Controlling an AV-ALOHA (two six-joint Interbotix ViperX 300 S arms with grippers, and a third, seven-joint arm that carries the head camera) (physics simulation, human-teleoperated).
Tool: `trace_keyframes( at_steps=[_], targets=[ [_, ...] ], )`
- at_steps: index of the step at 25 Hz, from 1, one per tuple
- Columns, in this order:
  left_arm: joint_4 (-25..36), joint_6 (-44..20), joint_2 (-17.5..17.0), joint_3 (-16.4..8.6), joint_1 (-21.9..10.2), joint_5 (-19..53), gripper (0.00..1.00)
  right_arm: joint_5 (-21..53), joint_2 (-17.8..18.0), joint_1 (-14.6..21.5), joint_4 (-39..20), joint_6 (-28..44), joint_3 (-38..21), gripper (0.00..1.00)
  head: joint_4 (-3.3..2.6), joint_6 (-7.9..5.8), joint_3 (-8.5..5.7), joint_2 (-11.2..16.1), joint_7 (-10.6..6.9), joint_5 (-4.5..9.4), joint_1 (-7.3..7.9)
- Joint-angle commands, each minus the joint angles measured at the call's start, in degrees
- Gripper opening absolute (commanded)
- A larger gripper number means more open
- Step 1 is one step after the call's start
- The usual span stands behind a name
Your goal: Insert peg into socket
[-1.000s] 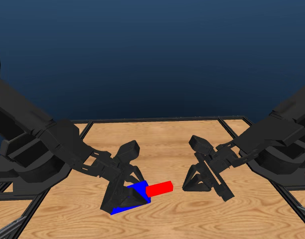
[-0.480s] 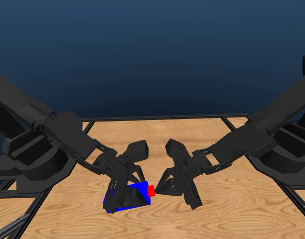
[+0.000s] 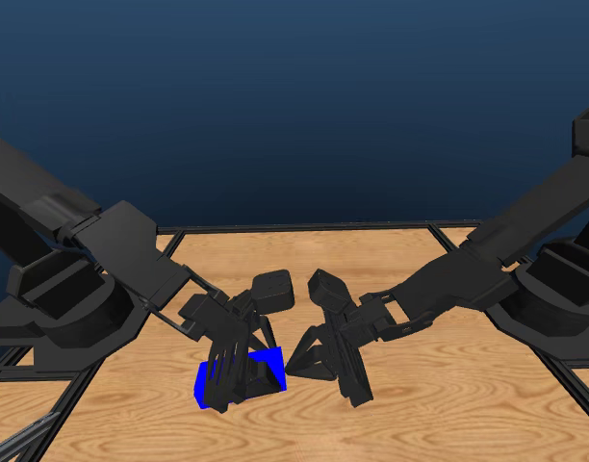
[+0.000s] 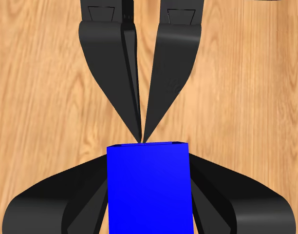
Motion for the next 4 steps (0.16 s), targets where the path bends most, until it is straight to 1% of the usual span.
trace_keyframes(
  at_steps=[1,2,3,4],
  targets=[
    [3.75,-7.14,-2.79,-0.73,-1.49,1.10,0.00,-2.82,-5.18,-0.23,2.57,1.18,7.37,0.00,0.09,-0.18,-0.96,-0.55,-0.36,-1.06,0.48],
    [3.75,-7.68,-2.98,-1.63,-1.92,2.96,0.00,-3.73,-6.04,-0.03,3.79,1.00,9.28,0.00,0.09,-0.22,-0.96,-0.61,-0.35,-1.10,0.50],
    [4.84,-9.50,-1.80,-0.02,-1.90,3.07,0.00,-5.64,-7.33,0.36,5.06,0.99,11.59,0.00,0.08,-0.25,-0.93,-0.73,-0.34,-1.19,0.48],
    [5.68,-10.35,-2.90,-1.23,-3.22,2.96,0.00,-8.57,-8.71,1.11,6.14,0.85,13.02,0.08,0.03,-0.27,-0.91,-0.85,-0.28,-1.18,0.32]
  ],
)
